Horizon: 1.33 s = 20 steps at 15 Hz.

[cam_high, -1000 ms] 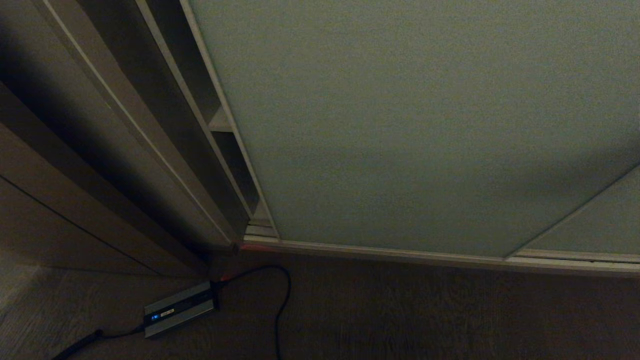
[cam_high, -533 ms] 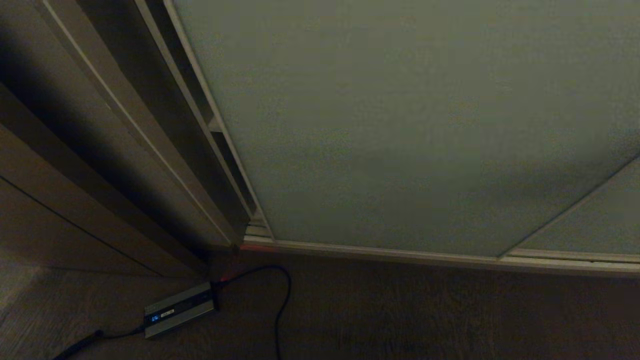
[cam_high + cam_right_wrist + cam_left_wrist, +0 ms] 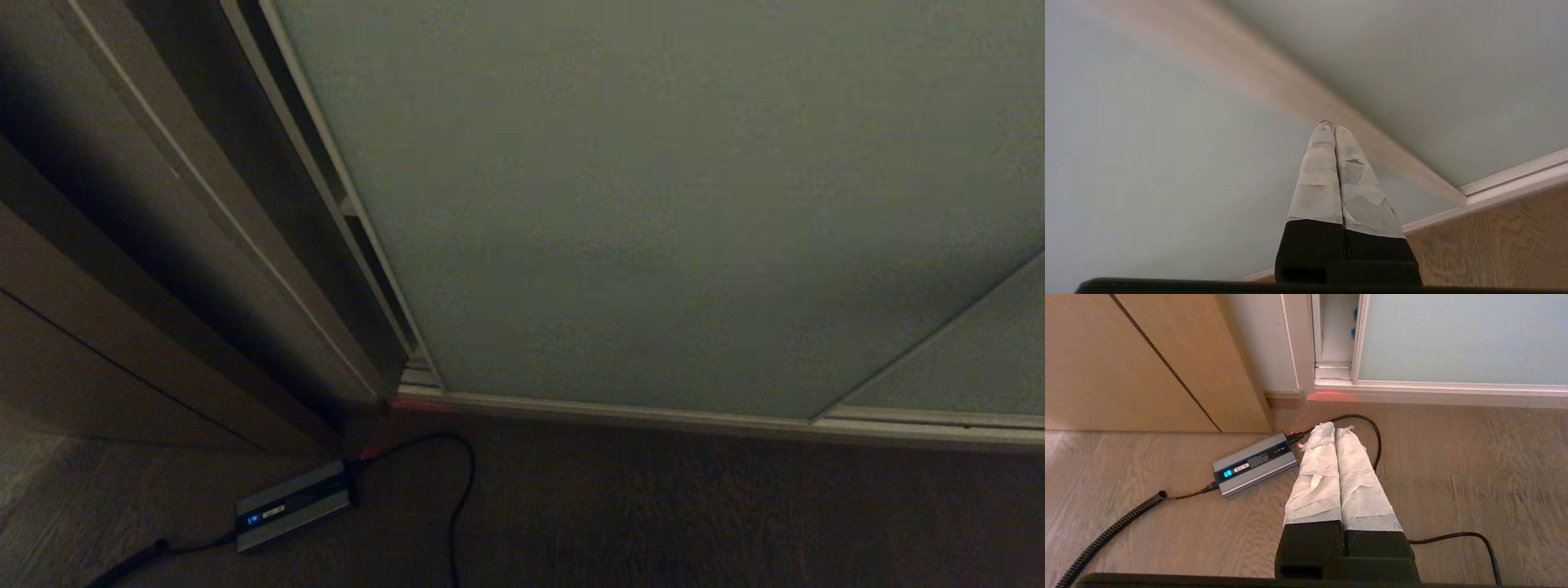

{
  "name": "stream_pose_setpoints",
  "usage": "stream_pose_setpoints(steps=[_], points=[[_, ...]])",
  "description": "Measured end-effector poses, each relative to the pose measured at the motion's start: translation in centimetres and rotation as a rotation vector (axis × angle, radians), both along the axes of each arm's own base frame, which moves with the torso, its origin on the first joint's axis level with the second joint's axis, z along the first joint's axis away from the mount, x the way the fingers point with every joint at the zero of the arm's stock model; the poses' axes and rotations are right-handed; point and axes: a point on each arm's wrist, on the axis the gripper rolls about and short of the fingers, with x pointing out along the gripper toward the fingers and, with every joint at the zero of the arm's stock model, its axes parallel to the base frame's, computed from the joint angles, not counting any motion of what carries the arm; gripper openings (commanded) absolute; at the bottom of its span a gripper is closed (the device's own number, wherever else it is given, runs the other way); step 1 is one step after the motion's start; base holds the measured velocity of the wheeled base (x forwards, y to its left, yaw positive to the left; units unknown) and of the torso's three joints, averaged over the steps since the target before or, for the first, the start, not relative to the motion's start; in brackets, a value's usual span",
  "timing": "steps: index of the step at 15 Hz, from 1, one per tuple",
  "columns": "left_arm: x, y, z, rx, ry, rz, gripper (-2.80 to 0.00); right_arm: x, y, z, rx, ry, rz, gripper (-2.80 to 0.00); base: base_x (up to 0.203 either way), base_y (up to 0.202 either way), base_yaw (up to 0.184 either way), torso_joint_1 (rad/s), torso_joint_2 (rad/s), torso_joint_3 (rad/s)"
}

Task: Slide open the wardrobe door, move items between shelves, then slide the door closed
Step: Close the door

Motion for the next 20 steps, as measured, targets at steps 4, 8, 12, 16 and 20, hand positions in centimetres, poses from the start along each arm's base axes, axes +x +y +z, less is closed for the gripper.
stream_pose_setpoints(steps=[4, 8, 12, 16, 20], points=[[0.0, 0.0, 0.0, 0.000, 0.000, 0.000, -2.80, 5.6, -1.2, -2.1, 0.039, 0.029, 0.027, -2.80, 0.000, 0.000, 0.000, 0.000, 0.00, 0.000], [0.0, 0.0, 0.0, 0.000, 0.000, 0.000, -2.80, 8.6, -0.9, -3.8, 0.061, 0.053, 0.050, -2.80, 0.000, 0.000, 0.000, 0.000, 0.00, 0.000], [0.0, 0.0, 0.0, 0.000, 0.000, 0.000, -2.80, 9.2, -0.5, -4.1, 0.063, 0.058, 0.067, -2.80, 0.000, 0.000, 0.000, 0.000, 0.00, 0.000], [0.0, 0.0, 0.0, 0.000, 0.000, 0.000, -2.80, 9.2, 1.1, -4.0, 0.067, 0.066, 0.100, -2.80, 0.000, 0.000, 0.000, 0.000, 0.00, 0.000], [0.0, 0.0, 0.0, 0.000, 0.000, 0.000, -2.80, 8.3, 3.3, -4.1, 0.071, 0.081, 0.140, -2.80, 0.000, 0.000, 0.000, 0.000, 0.00, 0.000]])
